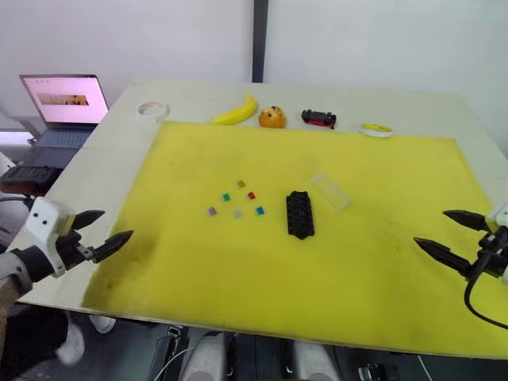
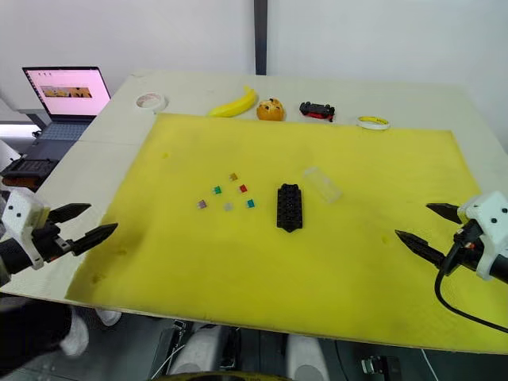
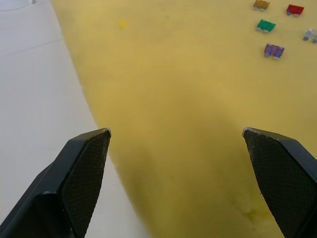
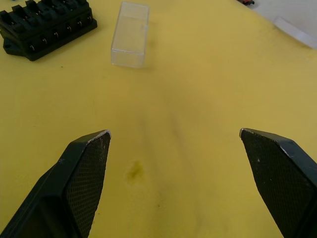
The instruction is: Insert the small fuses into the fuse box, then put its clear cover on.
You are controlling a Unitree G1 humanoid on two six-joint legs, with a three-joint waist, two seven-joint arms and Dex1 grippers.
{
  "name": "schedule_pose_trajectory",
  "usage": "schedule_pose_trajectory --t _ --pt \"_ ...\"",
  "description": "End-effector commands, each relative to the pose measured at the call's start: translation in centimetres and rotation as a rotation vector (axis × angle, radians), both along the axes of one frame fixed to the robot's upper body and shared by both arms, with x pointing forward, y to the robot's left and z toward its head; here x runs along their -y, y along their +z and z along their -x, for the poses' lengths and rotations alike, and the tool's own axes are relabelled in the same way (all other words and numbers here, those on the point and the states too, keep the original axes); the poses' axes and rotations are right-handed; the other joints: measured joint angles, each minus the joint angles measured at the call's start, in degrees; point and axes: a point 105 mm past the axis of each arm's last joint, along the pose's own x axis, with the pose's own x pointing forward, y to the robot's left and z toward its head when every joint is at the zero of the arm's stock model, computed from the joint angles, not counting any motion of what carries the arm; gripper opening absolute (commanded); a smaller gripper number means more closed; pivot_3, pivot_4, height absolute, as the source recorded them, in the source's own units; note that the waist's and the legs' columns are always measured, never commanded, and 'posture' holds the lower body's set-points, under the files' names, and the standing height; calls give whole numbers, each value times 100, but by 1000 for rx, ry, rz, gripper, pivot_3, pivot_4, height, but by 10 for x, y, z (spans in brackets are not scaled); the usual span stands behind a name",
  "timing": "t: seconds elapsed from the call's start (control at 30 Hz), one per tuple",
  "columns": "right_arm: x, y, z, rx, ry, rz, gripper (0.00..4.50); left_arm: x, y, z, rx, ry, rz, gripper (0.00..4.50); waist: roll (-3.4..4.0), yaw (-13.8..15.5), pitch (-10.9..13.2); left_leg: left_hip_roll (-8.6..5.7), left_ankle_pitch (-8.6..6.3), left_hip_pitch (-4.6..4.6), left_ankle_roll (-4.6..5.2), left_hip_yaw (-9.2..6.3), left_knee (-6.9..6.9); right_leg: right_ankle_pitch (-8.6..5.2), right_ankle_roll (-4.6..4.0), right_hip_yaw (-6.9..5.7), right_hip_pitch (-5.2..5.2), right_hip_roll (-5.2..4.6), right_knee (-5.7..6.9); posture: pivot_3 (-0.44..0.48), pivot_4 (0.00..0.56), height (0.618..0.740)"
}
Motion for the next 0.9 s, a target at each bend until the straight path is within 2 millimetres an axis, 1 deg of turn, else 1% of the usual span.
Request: schedule_pose_trajectory --t 0.03,0.1,0.3,0.47,0.77,0.8,0.87,0.9 --pt "-2 7 0 33 7 9 4436 2 10 -1 31 -10 -8 4500 0 0 0 0 0 0 0 0 0 0 0 0 0 0 0 0 150 740" --pt "-3 7 0 35 8 8 4436 0 7 -2 21 7 -14 4500 0 0 0 0 0 0 0 0 0 0 0 -1 0 0 0 0 150 740" --pt "-2 6 -4 42 7 18 4436 6 4 1 14 -3 -28 4500 0 -6 0 0 0 1 0 0 1 1 1 0 1 1 2 0 150 740" --pt "-3 5 -7 47 10 20 4436 4 4 4 14 10 -33 4500 0 -4 -1 0 1 3 0 0 2 1 1 0 1 1 8 0 150 740" --pt "-5 2 -10 42 26 18 4436 2 4 2 25 21 -49 4500 1 0 -2 0 2 5 -1 1 9 1 2 0 4 1 14 0 150 740" --pt "-6 2 -10 42 28 17 4436 2 4 2 26 21 -51 4500 -6 11 -6 1 2 8 -2 6 10 1 2 1 -2 3 16 0 150 740" --pt "-7 2 -10 43 35 20 4436 2 4 1 27 20 -52 4500 -19 22 -12 14 1 9 -2 68 10 0 0 48 -73 13 49 0 150 740" --pt "-8 1 -9 43 39 24 4436 2 4 0 28 20 -53 4500 -22 18 -13 17 1 10 -1 98 10 0 -1 67 -88 15 68 0 150 740"
